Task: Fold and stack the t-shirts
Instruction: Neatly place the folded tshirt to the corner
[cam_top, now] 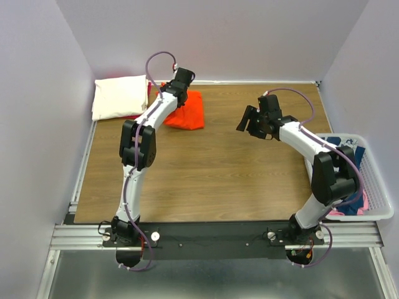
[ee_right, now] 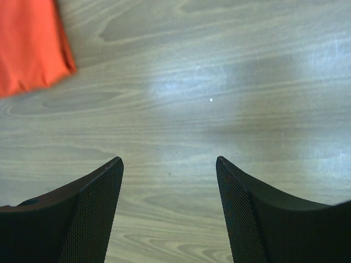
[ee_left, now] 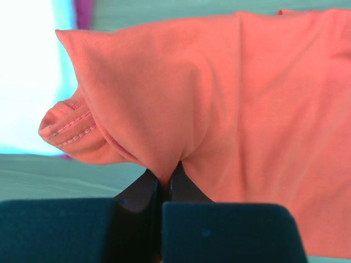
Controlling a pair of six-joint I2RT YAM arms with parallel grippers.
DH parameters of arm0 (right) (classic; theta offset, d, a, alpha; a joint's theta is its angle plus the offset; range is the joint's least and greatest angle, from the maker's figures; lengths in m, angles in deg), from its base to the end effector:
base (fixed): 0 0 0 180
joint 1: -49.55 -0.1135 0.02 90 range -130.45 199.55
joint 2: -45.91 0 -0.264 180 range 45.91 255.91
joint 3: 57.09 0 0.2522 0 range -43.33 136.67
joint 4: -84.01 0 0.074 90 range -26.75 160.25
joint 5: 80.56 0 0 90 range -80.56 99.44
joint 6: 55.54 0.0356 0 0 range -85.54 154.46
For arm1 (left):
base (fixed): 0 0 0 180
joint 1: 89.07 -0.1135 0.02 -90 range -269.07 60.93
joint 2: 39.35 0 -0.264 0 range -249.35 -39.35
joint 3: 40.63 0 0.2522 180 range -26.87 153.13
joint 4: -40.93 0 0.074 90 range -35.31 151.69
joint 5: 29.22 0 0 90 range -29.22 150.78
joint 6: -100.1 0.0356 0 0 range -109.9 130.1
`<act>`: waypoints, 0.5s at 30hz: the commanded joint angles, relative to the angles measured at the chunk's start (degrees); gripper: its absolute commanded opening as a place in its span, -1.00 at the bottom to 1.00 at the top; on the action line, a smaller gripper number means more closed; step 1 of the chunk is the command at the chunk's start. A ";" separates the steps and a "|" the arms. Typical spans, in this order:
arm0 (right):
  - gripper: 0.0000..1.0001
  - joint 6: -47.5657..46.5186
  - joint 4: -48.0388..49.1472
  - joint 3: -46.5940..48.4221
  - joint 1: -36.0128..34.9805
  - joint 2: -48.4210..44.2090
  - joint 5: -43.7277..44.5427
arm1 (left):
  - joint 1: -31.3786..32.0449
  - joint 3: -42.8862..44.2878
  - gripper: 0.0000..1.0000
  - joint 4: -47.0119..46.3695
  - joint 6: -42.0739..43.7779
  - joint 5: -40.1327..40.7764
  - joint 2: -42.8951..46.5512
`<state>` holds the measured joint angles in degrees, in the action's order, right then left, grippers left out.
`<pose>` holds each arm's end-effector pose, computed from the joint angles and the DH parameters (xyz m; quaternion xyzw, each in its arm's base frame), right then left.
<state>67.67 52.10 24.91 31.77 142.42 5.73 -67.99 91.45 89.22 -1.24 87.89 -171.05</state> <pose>0.3512 0.1151 0.2333 0.1127 0.9213 0.1868 0.3219 0.4898 -0.1714 0.2339 -0.0068 0.9112 0.1126 0.3963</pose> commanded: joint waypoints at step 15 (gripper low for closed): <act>0.51 -0.43 -2.24 -4.62 -0.68 -4.40 -2.27 | -13.16 16.06 -1.00 -8.07 23.81 2.78 -2.07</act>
<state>67.62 50.83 20.56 31.49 139.01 4.48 -79.44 103.25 85.15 17.91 93.31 -172.78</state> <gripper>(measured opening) 0.755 0.045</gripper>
